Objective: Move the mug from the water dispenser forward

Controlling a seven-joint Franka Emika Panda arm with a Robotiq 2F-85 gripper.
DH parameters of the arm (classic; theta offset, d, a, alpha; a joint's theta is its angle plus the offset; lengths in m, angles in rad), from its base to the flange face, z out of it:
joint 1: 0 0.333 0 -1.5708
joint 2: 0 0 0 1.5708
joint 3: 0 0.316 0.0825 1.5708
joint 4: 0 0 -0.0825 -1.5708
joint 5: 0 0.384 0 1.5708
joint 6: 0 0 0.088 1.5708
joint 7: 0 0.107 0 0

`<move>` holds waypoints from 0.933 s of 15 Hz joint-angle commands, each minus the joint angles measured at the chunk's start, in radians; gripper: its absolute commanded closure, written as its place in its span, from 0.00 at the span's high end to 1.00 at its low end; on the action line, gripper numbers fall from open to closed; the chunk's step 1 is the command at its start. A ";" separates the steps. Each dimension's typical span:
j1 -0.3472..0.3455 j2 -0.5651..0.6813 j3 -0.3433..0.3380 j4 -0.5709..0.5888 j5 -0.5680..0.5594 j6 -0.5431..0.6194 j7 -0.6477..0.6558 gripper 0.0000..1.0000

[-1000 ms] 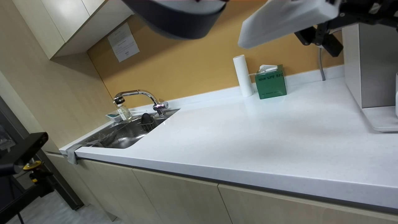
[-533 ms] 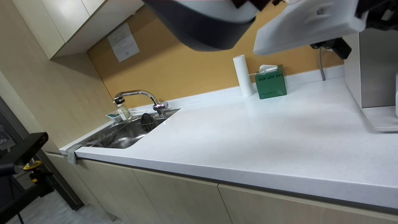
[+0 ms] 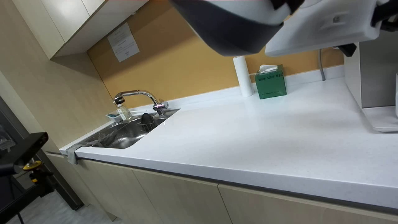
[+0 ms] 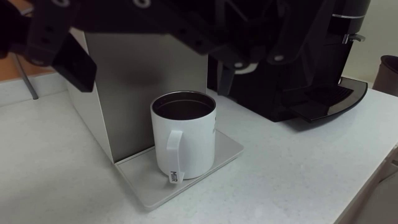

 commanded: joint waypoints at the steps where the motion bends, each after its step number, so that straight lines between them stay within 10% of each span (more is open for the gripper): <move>1: 0.001 0.044 -0.016 0.050 -0.050 0.031 0.072 1.00; 14: 0.066 0.186 -0.102 0.155 -0.140 0.039 0.237 1.00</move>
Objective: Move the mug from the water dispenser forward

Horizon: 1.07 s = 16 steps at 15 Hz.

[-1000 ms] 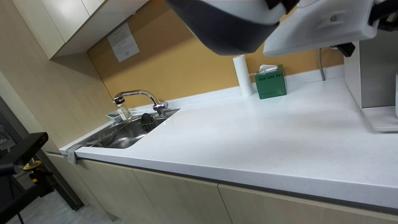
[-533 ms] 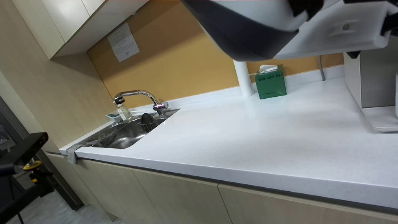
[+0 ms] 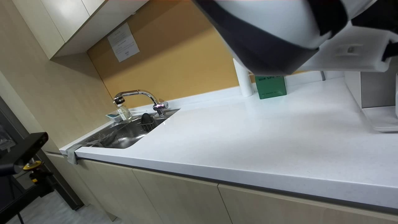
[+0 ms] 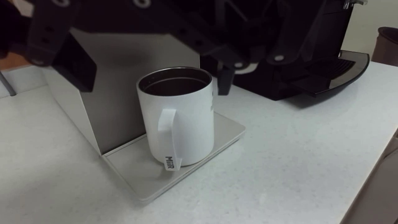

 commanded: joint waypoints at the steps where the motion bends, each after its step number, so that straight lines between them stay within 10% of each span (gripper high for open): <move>1: 0.051 0.065 -0.064 0.088 -0.098 0.000 0.134 1.00; 16: 0.193 0.235 -0.187 0.208 -0.117 0.005 0.268 1.00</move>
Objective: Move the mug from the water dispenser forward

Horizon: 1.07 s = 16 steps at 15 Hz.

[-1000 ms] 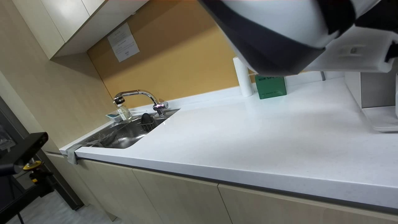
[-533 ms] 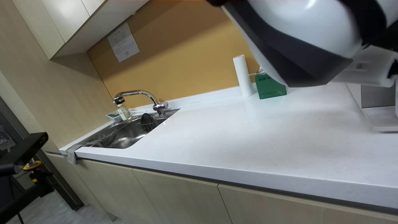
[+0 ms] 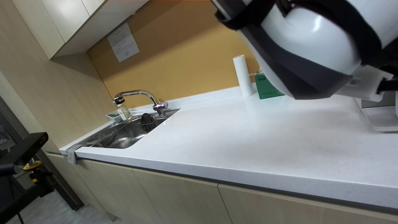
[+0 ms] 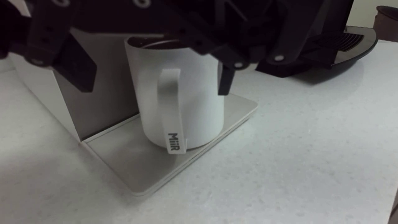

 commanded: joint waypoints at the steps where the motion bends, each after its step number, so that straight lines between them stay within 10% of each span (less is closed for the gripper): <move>1: 0.039 0.033 -0.044 0.042 -0.022 0.006 0.070 1.00; 5: 0.068 0.045 -0.079 0.051 -0.026 0.015 0.093 1.00; 6: 0.079 0.046 -0.092 0.054 -0.031 0.019 0.104 0.75; 16: 0.208 0.028 -0.219 0.034 -0.032 0.035 0.137 0.10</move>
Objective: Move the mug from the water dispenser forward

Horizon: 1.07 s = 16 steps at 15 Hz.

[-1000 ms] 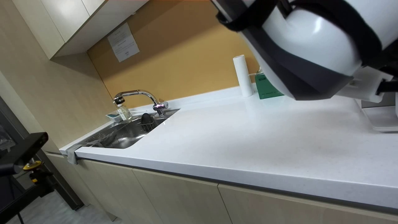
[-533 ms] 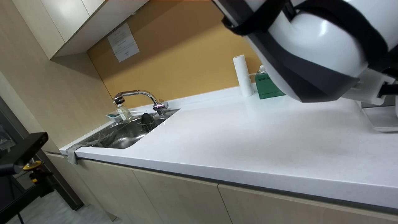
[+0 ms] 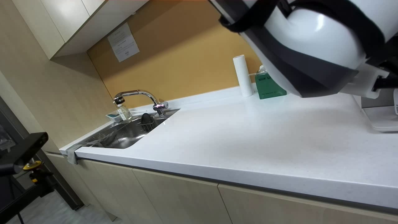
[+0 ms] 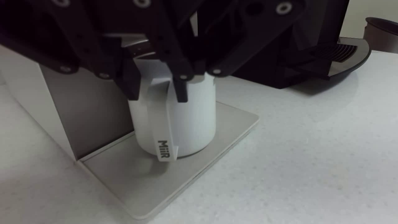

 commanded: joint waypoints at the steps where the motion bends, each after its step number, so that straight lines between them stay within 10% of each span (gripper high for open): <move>1: 0.045 -0.006 -0.048 -0.002 -0.029 0.009 0.057 0.04; 16: 0.151 -0.285 -0.095 -0.241 -0.095 -0.128 0.046 0.04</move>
